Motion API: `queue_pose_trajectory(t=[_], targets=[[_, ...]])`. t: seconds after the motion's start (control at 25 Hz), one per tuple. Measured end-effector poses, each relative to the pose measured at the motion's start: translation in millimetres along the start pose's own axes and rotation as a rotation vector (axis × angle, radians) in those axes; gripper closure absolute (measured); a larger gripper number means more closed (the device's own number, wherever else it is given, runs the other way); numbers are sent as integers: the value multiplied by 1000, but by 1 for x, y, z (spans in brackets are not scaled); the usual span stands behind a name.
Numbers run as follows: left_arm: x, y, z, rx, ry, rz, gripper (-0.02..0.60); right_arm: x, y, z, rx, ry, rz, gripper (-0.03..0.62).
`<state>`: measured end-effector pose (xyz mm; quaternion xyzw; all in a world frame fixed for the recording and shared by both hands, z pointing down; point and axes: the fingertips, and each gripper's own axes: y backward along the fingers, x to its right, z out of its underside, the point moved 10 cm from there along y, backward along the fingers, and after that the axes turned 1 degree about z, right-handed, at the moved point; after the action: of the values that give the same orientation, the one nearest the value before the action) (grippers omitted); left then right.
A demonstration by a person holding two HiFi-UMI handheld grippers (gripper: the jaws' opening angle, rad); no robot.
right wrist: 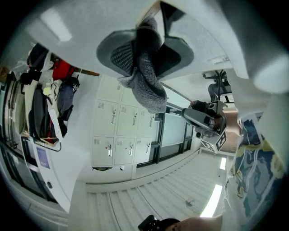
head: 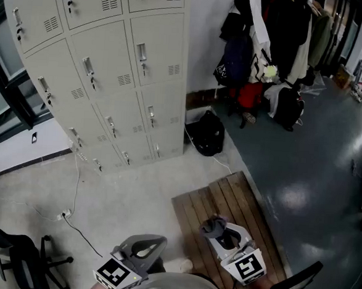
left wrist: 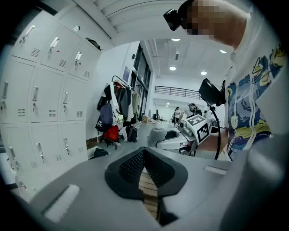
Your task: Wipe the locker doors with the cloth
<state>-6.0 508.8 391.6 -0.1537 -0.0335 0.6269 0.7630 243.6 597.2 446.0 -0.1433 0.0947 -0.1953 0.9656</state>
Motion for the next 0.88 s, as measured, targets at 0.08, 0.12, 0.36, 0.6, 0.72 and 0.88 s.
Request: queue_pose_trajectory(t=[0.08,0.12,0.36,0.6,0.72,0.88], targets=[[-4,4,-4,3,15,-34,580,4,-8,-19,-5,19,-14,485],[-8,5,-4,4,23,-52,580,6,-14,-22,4,23,-22,485],[-49,2,1,5,49,-94,580,29,-68,-39,-6,73,-82,485],[-133,3,-19,69,33,-103,580,55,-154,-72,-30,145,-114,484],[-177,14,-33,92,-4,-94,580,74,-205,-117,-74,281,-102,482],[-235,32,-51,118,-28,-79,580,107,-284,-181,-69,475,-33,482]])
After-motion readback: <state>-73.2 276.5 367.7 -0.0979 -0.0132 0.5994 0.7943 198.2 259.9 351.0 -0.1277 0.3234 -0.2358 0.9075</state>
